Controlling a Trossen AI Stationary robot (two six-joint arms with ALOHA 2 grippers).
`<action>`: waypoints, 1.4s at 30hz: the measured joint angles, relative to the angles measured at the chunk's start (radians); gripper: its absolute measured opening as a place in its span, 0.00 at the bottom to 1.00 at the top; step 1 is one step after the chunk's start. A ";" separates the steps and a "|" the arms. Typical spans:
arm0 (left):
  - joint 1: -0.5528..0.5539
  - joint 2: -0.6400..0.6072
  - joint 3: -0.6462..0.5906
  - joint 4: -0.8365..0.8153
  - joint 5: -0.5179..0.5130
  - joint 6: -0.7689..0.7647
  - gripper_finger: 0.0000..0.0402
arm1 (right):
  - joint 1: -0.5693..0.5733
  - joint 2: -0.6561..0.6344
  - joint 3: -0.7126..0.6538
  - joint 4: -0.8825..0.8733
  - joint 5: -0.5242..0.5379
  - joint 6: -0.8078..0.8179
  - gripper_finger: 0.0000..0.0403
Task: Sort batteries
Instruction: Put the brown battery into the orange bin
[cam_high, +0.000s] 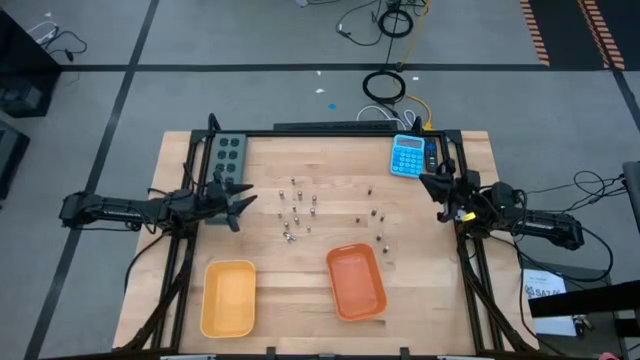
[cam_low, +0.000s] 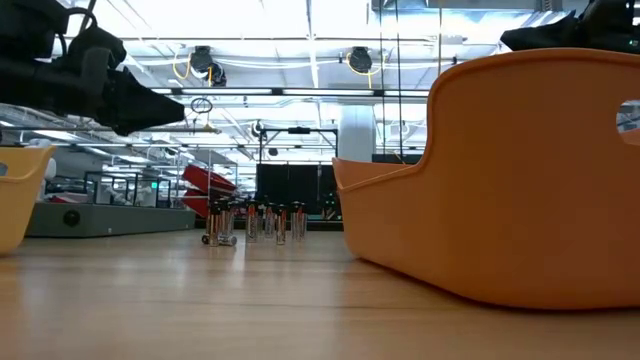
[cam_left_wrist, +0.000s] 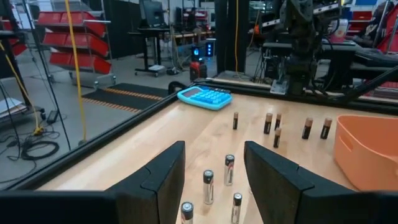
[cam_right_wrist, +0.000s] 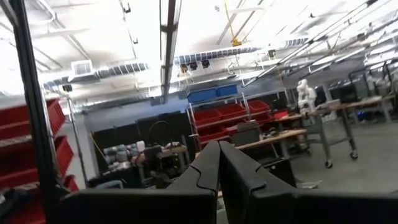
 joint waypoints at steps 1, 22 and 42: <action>0.000 0.000 0.000 0.001 0.000 0.002 0.44 | 0.000 0.000 0.000 0.002 0.002 0.015 0.00; 0.000 0.000 0.000 0.048 -0.027 -0.055 0.44 | 0.000 0.000 0.000 -0.008 -0.004 0.000 0.00; 0.028 0.000 0.030 0.041 -0.054 -0.122 0.41 | 0.000 0.267 0.138 -0.135 0.017 -0.109 0.08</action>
